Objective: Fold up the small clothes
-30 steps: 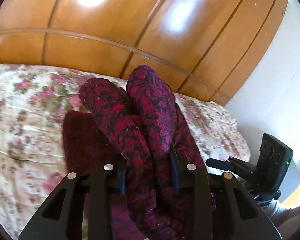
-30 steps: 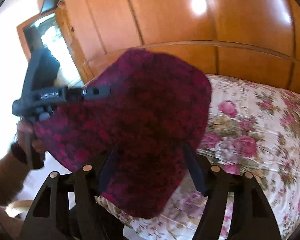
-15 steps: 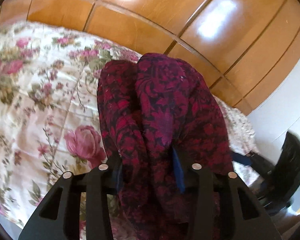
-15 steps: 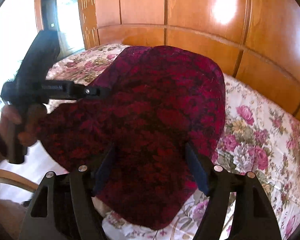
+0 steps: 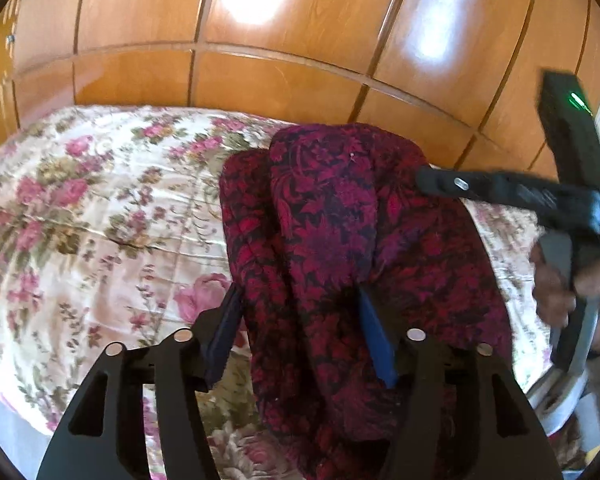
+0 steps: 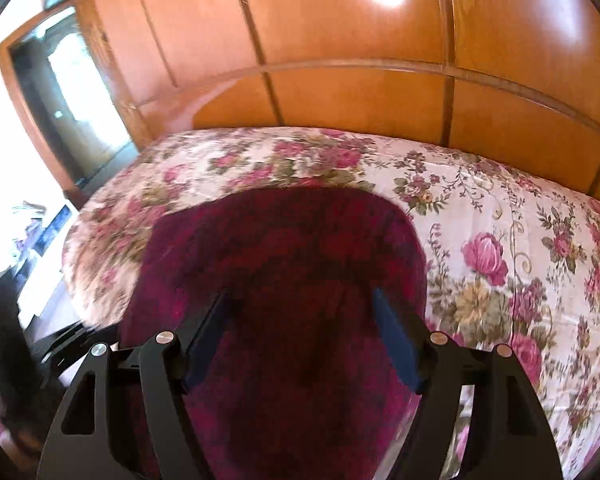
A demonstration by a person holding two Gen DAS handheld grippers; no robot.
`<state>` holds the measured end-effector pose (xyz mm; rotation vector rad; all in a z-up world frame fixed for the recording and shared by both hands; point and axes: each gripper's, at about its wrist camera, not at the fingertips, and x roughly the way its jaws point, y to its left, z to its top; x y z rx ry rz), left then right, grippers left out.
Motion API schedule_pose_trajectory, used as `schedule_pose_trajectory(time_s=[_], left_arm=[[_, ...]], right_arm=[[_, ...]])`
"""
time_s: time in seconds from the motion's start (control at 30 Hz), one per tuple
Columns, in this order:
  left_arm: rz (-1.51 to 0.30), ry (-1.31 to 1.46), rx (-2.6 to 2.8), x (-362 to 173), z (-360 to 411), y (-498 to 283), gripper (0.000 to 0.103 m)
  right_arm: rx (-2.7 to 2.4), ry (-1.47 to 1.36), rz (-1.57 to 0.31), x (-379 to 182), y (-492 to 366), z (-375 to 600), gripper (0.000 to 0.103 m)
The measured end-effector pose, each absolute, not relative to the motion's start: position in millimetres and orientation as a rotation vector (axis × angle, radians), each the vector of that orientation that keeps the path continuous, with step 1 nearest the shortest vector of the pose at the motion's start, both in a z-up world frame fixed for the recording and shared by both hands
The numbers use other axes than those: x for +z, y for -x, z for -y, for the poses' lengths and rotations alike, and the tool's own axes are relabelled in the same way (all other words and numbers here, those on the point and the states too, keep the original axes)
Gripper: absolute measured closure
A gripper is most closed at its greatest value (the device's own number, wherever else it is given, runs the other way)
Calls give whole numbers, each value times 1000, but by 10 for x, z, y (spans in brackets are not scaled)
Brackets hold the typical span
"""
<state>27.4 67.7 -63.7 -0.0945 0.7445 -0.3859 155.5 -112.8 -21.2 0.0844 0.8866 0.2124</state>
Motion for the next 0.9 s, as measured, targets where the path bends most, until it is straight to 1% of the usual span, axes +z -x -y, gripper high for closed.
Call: schedule_pose_trajectory(time_s=[0.03, 0.27, 0.43, 0.5, 0.57, 0.63, 0.73, 0.9], left_arm=[[-737, 75, -373, -636, -669, -258, 46], [-729, 43, -342, -673, -672, -259, 46], [-735, 37, -316, -703, -675, -262, 46], [-737, 43, -309, -717, -683, -258, 43], [-739, 57, -295, -734, -704, -252, 36], [-751, 81, -290, -753, -735, -248, 33], [-766, 104, -288, -783, -770, -241, 25], [-804, 169, -319, -867, -874, -263, 18]], right_arm=[[204, -72, -904, -231, -1633, 1110, 28], [161, 36, -1000, -480, -1963, 963, 22], [145, 11, -1044, -681, -2085, 965, 19], [147, 4, -1049, -694, -2099, 974, 17], [149, -4, -1042, -684, -2091, 974, 15], [162, -29, -1003, -637, -2048, 1007, 9], [178, -89, -944, -507, -1941, 1108, 2], [236, -260, -876, -418, -1583, 1493, 2]])
